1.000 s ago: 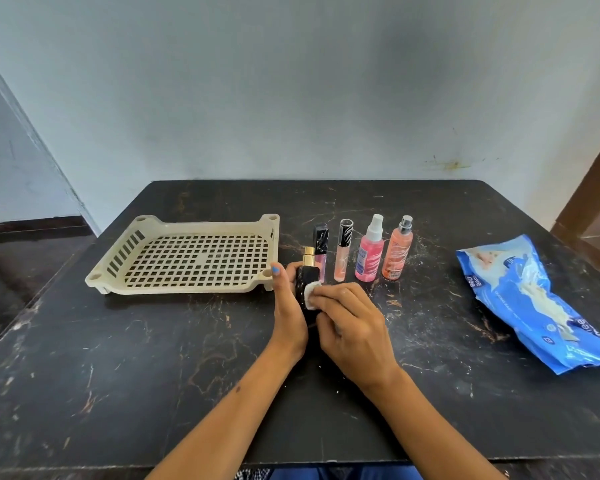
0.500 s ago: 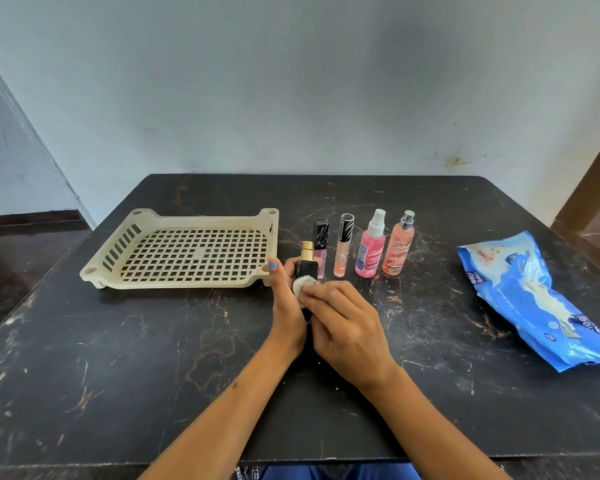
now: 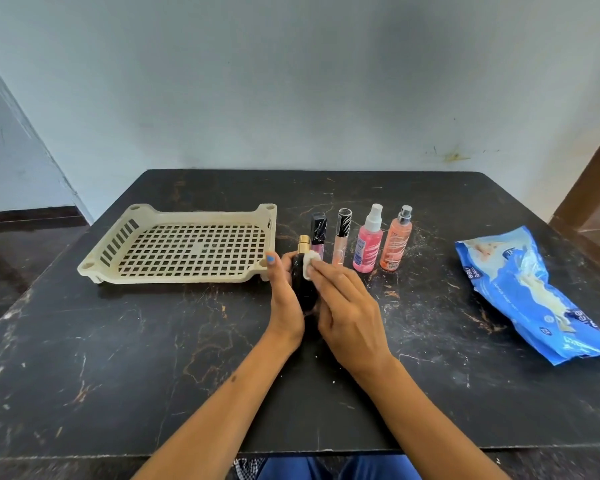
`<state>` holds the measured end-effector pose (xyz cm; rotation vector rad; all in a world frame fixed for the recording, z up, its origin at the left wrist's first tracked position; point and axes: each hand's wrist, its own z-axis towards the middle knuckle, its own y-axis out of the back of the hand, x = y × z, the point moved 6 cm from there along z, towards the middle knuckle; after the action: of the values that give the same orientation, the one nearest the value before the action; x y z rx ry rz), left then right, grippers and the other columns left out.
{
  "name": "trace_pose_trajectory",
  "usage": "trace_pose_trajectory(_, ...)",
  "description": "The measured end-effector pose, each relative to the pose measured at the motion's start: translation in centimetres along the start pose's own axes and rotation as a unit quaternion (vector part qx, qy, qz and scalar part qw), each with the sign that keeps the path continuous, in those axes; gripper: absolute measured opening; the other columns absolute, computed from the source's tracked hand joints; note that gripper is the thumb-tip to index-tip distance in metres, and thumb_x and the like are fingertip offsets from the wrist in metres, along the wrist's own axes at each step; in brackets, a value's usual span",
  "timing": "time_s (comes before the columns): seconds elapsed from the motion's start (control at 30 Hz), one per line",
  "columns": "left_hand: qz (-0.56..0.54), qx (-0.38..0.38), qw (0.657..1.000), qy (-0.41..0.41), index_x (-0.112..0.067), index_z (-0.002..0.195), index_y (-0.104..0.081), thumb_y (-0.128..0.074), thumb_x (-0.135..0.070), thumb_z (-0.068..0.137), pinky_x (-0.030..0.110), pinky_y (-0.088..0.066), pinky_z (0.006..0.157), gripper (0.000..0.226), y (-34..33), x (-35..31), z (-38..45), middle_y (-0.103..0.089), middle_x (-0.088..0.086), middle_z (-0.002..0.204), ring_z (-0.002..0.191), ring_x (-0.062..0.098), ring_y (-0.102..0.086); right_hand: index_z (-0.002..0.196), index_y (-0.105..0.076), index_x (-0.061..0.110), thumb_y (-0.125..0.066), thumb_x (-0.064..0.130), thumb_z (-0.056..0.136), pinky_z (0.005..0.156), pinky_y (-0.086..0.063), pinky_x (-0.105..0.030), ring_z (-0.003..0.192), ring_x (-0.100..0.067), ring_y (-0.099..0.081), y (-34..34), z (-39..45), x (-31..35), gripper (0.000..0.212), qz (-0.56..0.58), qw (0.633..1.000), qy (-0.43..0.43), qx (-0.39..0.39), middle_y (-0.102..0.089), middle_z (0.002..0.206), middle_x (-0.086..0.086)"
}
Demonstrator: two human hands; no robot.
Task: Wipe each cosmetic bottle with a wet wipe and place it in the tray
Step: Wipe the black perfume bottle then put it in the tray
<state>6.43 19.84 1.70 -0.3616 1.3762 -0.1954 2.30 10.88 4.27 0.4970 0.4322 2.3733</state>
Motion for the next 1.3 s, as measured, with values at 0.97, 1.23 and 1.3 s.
trace_pose_trajectory(0.97, -0.022, 0.000, 0.999, 0.035, -0.009, 0.083, -0.054, -0.043, -0.095, 0.044, 0.021, -0.045, 0.056, 0.095, 0.3, 0.4, 0.2, -0.055, 0.000, 0.064, 0.059, 0.011, -0.052, 0.095, -0.072, -0.008, -0.050, -0.006, 0.086, 0.086, -0.051, -0.030, 0.092, -0.025, -0.057, 0.1, -0.2, 0.4, 0.023, 0.004, 1.000, 0.027, 0.010, -0.070, 0.099, -0.016)
trace_pose_trajectory(1.23, -0.012, -0.005, 0.999, 0.030, -0.008, 0.088, -0.055, -0.031, -0.087, 0.060, 0.023, -0.046, 0.060, 0.086, 0.3, 0.5, 0.1, -0.054, 0.005, 0.073, 0.068, 0.016, -0.052, 0.103, -0.070, -0.009, -0.049, -0.002, 0.087, 0.089, -0.050, -0.030, 0.098, -0.024, -0.055, 0.0, -0.2, 0.0, 0.027, -0.029, 0.999, 0.001, 0.021, -0.069, 0.105, -0.017)
trace_pose_trajectory(1.3, -0.018, -0.002, 0.999, 0.030, -0.009, 0.087, -0.055, -0.038, -0.093, 0.053, 0.026, -0.045, 0.066, 0.092, 0.3, 0.6, 0.1, -0.053, 0.006, 0.073, 0.068, 0.016, -0.051, 0.099, -0.071, -0.009, -0.050, -0.004, 0.086, 0.090, -0.051, -0.028, 0.095, -0.024, -0.057, 0.0, -0.3, 0.7, 0.025, 0.002, 0.999, 0.035, 0.025, -0.070, 0.102, -0.017)
